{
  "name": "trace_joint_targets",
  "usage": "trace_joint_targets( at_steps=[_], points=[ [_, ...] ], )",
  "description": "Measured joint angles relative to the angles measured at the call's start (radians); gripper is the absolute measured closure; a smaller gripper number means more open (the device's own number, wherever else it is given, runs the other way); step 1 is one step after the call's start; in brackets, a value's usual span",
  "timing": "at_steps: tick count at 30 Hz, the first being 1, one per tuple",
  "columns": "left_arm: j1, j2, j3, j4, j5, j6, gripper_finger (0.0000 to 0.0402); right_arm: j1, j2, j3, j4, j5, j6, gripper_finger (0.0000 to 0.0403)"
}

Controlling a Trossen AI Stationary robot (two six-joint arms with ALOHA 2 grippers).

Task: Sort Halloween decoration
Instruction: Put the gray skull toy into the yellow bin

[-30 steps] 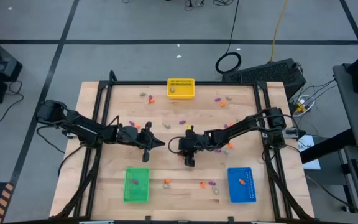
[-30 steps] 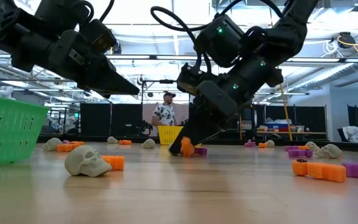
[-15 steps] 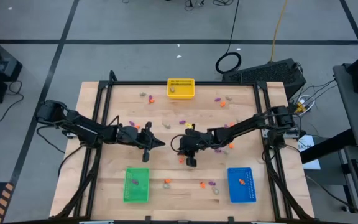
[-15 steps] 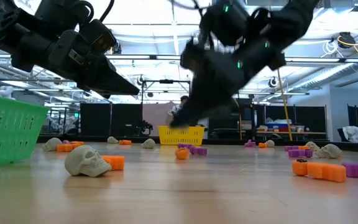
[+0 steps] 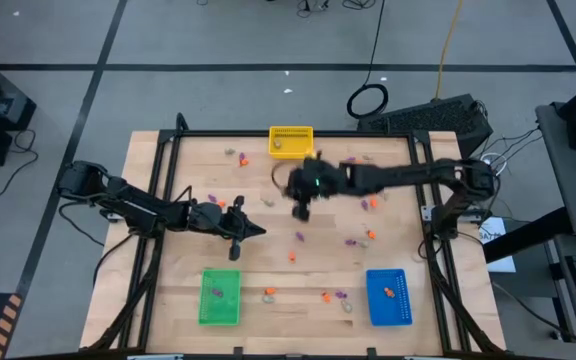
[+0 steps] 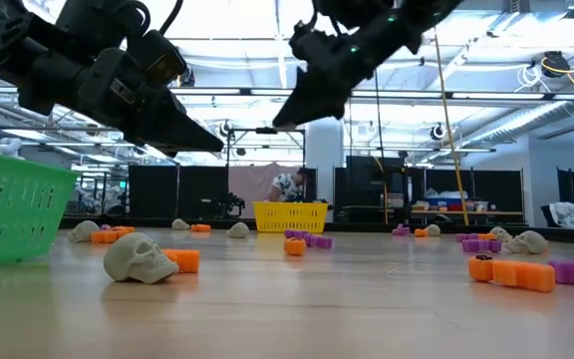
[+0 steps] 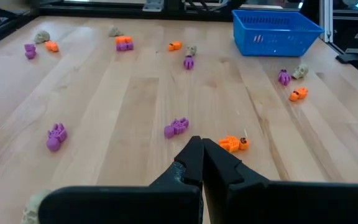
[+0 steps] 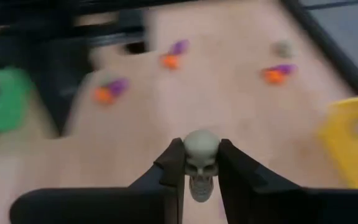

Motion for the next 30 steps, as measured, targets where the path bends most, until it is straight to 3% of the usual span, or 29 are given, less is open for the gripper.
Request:
trace_joint_targets(
  at_steps=[7,16,21,30],
  points=[
    [0.0,0.0,0.0,0.001,0.0,-0.002,0.04,-0.238,0.132,0.176,-0.055,-0.012,-0.071,0.0351],
    [0.0,0.0,0.0,0.001,0.0,-0.001,0.04,-0.473,0.358,0.303,-0.063,-0.193,-0.109,0.0351],
    [0.0,0.0,0.0,-0.001,0.0,0.002,0.04,-0.527,0.453,0.337,-0.064,-0.266,-0.107,0.0351],
    [0.0,0.0,0.0,-0.003,0.0,0.004,0.04,-0.533,0.508,0.339,-0.048,-0.267,-0.109,0.0349]
  ],
)
